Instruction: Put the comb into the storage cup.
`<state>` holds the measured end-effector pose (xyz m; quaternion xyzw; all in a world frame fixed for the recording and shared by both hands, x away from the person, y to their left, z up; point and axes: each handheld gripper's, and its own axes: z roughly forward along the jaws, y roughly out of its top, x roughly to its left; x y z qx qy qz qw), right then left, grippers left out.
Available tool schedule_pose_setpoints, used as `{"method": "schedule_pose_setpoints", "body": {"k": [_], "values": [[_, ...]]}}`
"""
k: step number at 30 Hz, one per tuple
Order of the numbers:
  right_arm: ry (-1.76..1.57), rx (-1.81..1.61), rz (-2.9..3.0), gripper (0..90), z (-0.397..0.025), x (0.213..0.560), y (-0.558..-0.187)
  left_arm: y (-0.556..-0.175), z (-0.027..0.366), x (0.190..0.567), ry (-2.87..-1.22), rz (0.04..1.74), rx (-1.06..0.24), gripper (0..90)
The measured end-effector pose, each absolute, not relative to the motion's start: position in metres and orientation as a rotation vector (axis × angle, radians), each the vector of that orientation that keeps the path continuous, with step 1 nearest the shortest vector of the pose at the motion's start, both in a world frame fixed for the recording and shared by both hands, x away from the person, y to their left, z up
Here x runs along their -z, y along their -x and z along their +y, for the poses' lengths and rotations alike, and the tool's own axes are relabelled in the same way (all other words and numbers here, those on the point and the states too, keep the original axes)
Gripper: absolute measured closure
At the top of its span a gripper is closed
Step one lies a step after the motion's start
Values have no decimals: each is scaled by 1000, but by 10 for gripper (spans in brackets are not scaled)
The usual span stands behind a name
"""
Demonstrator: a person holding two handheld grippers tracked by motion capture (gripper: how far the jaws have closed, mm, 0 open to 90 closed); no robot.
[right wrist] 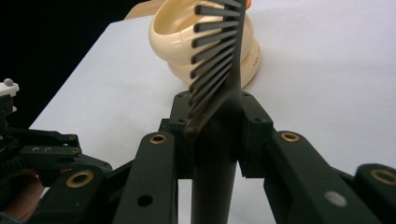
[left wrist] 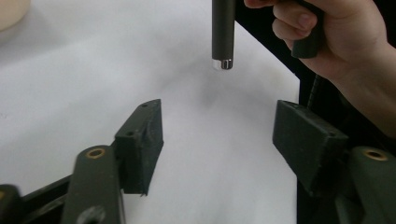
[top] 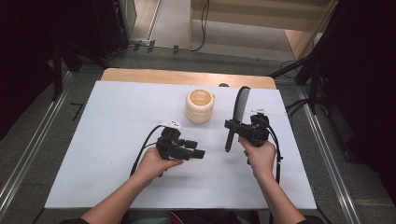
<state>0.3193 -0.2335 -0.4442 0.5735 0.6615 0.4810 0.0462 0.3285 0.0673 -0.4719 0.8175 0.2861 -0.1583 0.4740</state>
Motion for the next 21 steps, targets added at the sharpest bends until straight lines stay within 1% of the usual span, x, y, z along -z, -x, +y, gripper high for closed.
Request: {"method": "schedule_pose_setpoints", "body": {"k": [4,6,10,17,21], "values": [[-1745,-1460,2023,697,-233,444,-319,-326,75,471,-2060,669,352,312],[-1740,-1459,2023,698,-233,444,-318,-324,79,471,-2090,665,345,293],[-1737,-1457,2024,697,-234,444,-318,-319,90,471,-2132,661,303,295],[-1726,-1456,2019,698,-235,444,-318,-313,116,469,-2173,653,209,295],[-1723,-1451,2017,698,-234,444,-318,-311,124,469,-2179,667,201,295]]}}
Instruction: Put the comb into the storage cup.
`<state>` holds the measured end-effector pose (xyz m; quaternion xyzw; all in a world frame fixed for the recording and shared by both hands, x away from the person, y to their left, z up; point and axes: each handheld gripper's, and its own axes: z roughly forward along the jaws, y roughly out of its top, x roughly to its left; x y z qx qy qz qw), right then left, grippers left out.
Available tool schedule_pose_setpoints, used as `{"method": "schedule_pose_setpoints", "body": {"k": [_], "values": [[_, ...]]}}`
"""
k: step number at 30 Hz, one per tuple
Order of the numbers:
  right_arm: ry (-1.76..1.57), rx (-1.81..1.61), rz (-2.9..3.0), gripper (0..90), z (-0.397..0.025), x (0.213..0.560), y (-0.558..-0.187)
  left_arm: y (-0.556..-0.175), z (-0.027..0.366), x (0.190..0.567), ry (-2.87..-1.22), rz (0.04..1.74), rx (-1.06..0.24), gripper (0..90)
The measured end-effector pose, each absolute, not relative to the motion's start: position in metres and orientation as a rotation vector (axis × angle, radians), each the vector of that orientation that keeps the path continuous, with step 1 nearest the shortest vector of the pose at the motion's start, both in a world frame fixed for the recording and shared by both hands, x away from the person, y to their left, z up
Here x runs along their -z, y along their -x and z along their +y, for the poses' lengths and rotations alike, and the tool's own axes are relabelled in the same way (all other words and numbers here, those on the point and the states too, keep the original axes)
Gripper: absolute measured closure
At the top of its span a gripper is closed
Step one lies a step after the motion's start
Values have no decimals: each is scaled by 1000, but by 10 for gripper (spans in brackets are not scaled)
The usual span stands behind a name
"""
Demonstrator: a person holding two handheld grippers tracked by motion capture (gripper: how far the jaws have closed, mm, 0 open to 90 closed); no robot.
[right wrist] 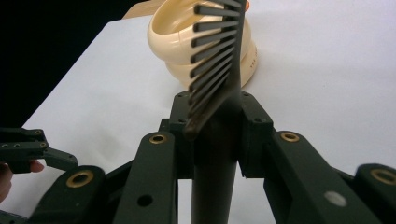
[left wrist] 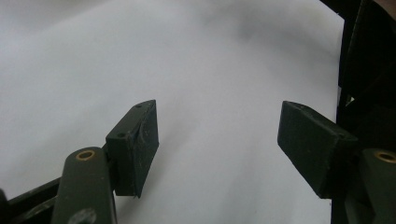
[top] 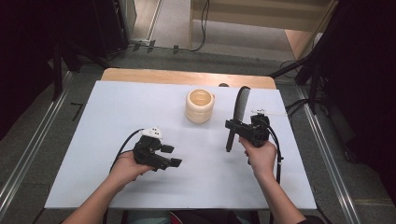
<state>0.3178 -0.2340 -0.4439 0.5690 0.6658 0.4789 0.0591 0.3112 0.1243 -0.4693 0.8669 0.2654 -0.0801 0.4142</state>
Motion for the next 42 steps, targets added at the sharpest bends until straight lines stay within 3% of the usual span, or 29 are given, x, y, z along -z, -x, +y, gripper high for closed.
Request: {"method": "schedule_pose_setpoints", "body": {"k": [42], "values": [[-1618,-1505,2031,698,-214,435,-336,-286,192,466,-2130,891,100,296]]}}
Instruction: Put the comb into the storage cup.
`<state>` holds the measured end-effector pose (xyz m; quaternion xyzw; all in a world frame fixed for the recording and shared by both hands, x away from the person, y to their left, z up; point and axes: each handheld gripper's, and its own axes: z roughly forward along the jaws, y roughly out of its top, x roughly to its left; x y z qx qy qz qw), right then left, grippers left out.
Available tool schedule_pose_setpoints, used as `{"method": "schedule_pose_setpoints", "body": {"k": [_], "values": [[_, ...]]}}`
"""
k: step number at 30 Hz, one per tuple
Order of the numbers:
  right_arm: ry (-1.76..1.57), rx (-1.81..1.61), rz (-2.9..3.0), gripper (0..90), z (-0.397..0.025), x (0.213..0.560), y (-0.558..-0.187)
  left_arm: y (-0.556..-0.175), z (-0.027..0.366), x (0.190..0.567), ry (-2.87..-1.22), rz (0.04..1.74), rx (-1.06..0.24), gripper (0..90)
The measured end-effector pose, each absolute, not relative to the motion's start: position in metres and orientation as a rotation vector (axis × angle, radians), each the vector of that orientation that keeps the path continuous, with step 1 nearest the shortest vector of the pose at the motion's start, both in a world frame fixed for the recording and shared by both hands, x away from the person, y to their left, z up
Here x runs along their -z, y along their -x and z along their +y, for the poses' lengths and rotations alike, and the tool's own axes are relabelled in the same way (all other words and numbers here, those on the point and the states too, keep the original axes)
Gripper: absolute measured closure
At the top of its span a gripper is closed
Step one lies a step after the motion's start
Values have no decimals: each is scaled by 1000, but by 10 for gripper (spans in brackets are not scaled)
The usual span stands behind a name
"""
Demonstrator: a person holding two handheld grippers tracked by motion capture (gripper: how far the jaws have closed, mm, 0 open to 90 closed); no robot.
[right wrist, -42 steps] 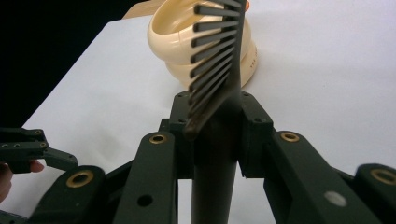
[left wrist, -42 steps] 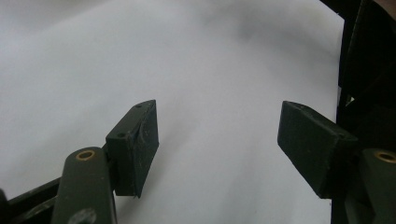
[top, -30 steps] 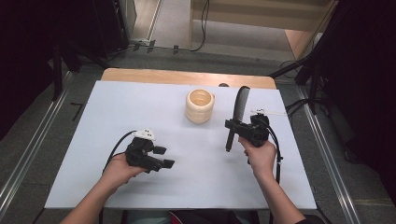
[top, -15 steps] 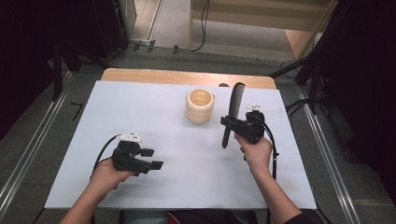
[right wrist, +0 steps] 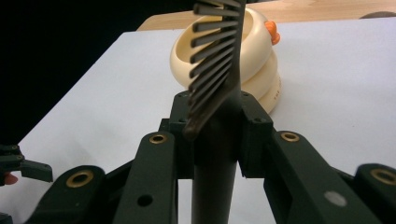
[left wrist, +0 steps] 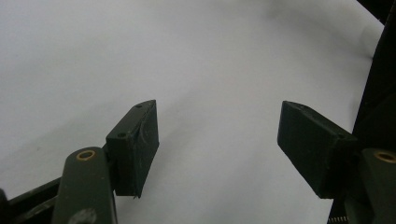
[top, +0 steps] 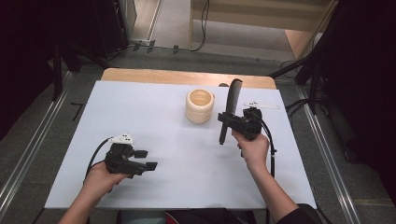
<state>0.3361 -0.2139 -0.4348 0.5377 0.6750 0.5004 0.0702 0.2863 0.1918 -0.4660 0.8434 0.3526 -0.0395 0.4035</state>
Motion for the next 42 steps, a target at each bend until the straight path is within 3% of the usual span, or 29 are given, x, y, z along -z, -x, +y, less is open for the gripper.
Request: {"method": "schedule_pose_setpoints", "body": {"k": [42], "values": [[-1563,-1604,2044,698,-198,397,-382,-297,206,469,-2111,928,107,297]]}}
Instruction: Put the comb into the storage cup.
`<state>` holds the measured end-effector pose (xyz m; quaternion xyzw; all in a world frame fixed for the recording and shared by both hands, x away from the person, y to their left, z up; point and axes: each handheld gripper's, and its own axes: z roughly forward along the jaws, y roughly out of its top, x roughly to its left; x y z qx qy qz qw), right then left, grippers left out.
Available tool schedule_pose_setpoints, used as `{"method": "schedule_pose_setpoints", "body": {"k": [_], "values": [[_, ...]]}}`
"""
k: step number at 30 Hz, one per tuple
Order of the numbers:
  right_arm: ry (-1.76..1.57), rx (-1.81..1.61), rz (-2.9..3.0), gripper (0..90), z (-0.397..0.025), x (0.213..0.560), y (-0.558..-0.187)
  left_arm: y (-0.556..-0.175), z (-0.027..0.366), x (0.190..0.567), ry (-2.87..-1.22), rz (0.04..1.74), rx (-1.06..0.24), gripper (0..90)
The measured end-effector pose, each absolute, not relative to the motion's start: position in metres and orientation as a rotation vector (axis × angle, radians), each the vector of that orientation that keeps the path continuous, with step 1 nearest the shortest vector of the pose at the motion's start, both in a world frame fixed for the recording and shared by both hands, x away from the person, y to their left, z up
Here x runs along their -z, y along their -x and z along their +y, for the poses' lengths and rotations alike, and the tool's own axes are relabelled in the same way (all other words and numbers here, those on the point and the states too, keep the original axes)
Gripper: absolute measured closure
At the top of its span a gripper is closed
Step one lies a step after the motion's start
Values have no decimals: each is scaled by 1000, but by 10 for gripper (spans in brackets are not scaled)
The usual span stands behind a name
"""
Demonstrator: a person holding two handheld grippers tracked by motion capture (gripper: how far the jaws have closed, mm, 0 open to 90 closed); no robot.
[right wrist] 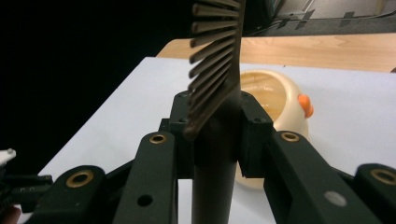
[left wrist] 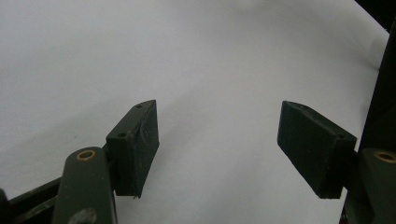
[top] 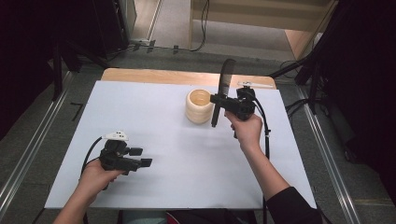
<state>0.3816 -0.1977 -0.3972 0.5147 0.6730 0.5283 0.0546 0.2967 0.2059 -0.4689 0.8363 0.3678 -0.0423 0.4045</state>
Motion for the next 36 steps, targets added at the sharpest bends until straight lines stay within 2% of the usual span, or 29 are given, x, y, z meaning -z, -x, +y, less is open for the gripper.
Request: {"method": "schedule_pose_setpoints", "body": {"k": [12,36], "values": [[-1534,-1564,2008,698,-190,379,-404,-297,206,470,-2108,928,110,297],[-1494,-1474,1938,698,-168,371,-444,-297,206,469,-2115,925,98,304]]}}
